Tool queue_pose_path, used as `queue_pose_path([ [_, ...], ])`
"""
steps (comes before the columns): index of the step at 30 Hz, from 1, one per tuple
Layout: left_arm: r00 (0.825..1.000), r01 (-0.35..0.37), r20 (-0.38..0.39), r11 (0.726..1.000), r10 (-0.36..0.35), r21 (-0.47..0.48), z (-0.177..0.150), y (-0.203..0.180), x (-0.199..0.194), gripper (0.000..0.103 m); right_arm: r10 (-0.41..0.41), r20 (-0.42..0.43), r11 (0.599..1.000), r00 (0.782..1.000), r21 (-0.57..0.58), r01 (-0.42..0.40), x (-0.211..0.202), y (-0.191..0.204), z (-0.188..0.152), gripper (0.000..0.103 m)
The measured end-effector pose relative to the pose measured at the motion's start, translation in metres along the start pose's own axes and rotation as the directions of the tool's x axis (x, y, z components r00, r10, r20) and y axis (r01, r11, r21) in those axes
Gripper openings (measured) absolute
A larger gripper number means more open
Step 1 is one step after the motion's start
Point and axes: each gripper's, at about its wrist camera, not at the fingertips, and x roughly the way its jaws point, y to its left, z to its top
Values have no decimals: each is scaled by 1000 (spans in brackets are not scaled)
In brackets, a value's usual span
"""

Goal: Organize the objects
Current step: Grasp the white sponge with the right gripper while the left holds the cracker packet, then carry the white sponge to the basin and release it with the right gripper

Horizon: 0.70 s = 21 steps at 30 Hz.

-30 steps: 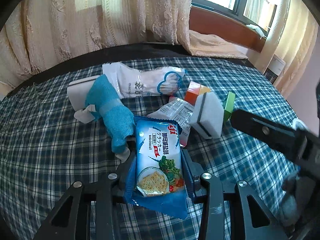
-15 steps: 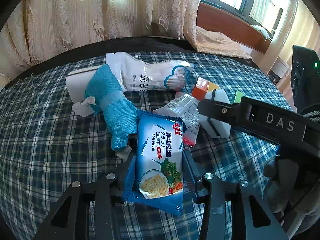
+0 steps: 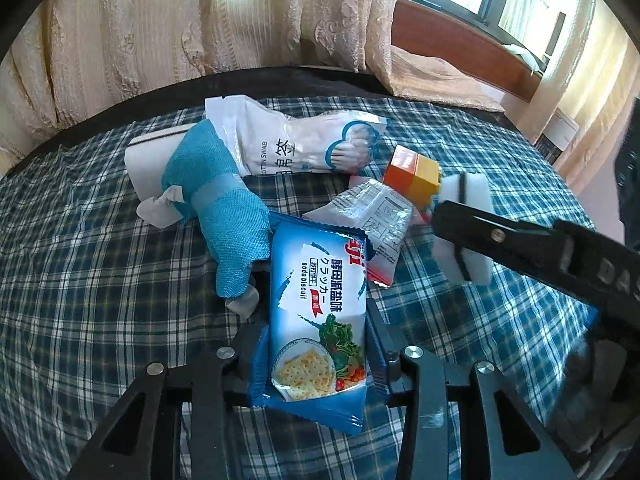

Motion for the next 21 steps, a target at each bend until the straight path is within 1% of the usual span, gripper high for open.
queue_pose_path([
  [6,999,6,32,1000,-6,9,1,-3,-11,43,-31,68,999,997,-13,32,-31,-1,-8,52],
  [11,998,10,55,1000,-12,26,0,-10,-19,43,-91,138,996,986,-11,93,-62,-9,-16,52],
  [14,998,16,63,999,-19,40,-1,-14,-23,43,-136,179,990,974,3,138,-84,-18,-23,52],
  [17,997,23,71,998,-27,52,-2,-19,-26,43,-188,219,982,958,35,185,-106,-32,-30,52],
  [21,996,31,81,997,-36,67,-2,-25,-31,43,-267,261,963,928,99,249,-140,-59,-38,52],
])
